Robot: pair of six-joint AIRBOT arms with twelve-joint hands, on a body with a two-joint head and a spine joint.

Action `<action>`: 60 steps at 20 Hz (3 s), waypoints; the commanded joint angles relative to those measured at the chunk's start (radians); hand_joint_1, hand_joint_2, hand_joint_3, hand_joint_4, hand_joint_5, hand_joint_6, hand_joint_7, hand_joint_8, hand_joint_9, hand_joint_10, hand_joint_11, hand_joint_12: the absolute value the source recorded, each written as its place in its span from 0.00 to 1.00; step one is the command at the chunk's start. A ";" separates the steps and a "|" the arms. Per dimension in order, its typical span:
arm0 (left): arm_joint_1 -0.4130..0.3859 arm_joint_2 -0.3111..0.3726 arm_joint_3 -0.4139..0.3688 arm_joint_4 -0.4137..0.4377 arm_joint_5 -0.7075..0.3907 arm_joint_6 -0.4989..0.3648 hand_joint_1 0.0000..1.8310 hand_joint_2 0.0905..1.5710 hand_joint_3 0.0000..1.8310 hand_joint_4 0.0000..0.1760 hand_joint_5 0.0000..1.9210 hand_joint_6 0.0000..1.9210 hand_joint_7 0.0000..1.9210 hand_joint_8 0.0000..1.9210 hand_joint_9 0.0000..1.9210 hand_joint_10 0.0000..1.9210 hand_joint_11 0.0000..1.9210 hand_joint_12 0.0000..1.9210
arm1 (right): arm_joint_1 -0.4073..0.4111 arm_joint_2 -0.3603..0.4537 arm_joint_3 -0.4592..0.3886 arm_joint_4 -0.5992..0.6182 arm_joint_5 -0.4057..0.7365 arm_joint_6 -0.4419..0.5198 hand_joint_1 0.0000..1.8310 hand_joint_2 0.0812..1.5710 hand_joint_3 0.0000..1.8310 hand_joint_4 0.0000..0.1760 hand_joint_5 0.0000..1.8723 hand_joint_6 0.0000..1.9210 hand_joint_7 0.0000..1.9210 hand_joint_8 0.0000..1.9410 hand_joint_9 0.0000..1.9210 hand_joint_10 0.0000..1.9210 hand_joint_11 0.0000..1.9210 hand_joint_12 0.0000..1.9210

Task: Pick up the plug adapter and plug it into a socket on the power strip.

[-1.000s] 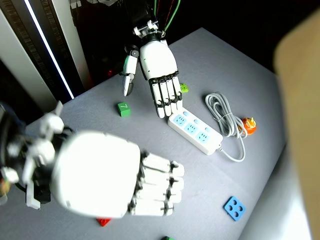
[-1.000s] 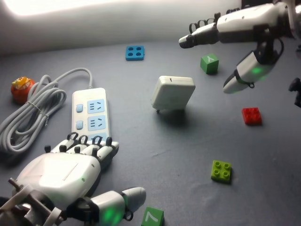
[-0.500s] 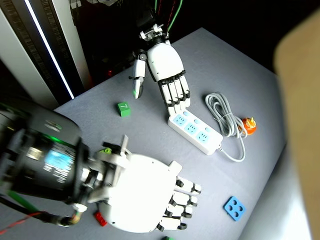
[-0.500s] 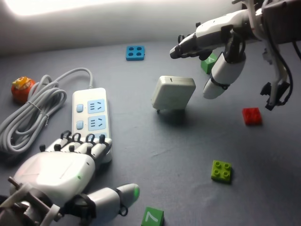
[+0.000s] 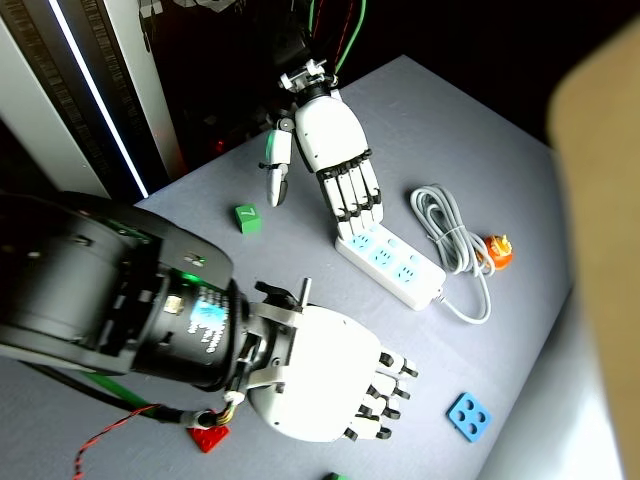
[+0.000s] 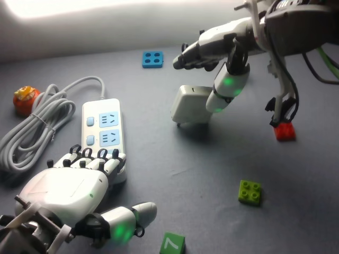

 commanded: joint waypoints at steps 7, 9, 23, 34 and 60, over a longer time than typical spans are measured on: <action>-0.007 -0.012 0.013 0.047 -0.076 0.001 0.00 0.76 0.00 0.00 0.06 0.00 0.09 0.00 0.08 0.00 0.00 0.17 | -0.038 -0.032 0.040 0.003 0.125 0.041 0.72 0.59 0.00 0.00 0.08 0.00 0.06 0.00 0.07 0.00 0.00 0.35; -0.005 -0.012 0.013 0.041 -0.076 0.001 0.00 0.76 0.00 0.00 0.06 0.00 0.08 0.00 0.07 0.00 0.00 0.15 | -0.043 -0.045 0.053 0.003 0.133 0.038 0.72 0.59 0.00 0.00 0.08 0.00 0.07 0.00 0.07 0.00 0.00 0.36; 0.017 -0.029 0.015 0.015 -0.076 -0.003 0.00 0.76 0.00 0.00 0.05 0.00 0.07 0.00 0.07 0.00 0.00 0.13 | -0.070 -0.097 0.102 0.002 0.151 -0.022 0.71 0.60 0.00 0.00 0.07 0.00 0.06 0.00 0.07 0.00 0.00 0.36; -0.003 -0.056 0.027 -0.017 -0.076 -0.003 0.00 0.75 0.00 0.00 0.05 0.00 0.08 0.00 0.07 0.00 0.00 0.13 | -0.078 -0.107 0.114 0.002 0.151 -0.014 0.70 0.59 0.00 0.00 0.08 0.00 0.06 0.00 0.08 0.00 0.00 0.37; -0.008 -0.057 0.020 -0.022 -0.076 -0.001 0.00 0.75 0.00 0.00 0.05 0.00 0.07 0.00 0.07 0.00 0.00 0.14 | -0.095 -0.102 0.124 0.002 0.168 -0.040 0.62 0.62 0.00 0.00 0.53 0.01 0.56 0.01 0.55 0.02 0.34 0.54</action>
